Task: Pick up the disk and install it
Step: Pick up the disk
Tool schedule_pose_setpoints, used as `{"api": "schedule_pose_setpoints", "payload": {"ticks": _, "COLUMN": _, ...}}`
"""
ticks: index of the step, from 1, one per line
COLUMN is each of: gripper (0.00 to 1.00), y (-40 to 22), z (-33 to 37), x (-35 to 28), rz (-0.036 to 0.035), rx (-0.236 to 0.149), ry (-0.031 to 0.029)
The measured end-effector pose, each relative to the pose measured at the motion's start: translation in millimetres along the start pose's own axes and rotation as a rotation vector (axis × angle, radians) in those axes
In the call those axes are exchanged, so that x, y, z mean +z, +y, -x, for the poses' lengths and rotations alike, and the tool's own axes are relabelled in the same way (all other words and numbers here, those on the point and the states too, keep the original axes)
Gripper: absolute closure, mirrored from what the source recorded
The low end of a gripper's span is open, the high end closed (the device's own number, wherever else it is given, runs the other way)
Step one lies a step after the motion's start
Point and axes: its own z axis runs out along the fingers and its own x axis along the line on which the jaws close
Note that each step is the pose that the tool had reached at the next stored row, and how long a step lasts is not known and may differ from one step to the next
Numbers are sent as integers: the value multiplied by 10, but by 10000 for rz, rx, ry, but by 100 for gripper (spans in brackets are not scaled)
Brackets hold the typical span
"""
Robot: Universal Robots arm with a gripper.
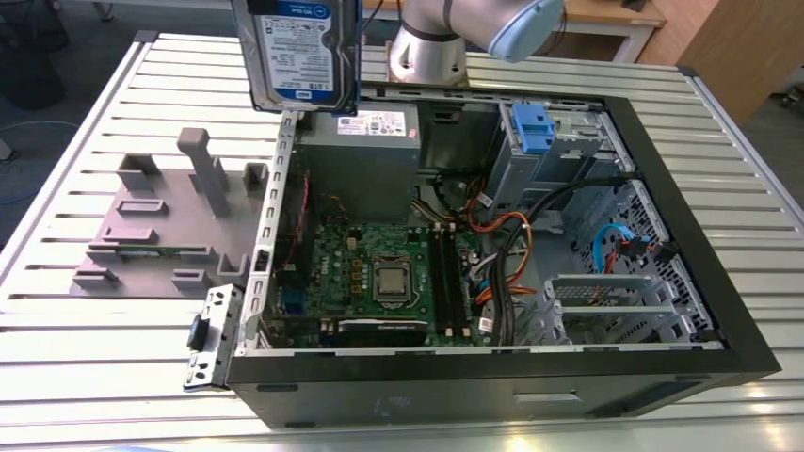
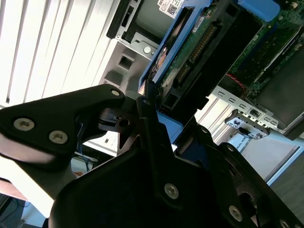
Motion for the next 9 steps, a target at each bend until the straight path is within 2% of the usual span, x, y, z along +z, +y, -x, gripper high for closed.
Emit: {"api": "schedule_pose_setpoints", "payload": {"ticks": 9, "gripper": 63, "y": -32, "z": 1, "x": 1, "rz": 0, "rx": 0, "ry": 0}}
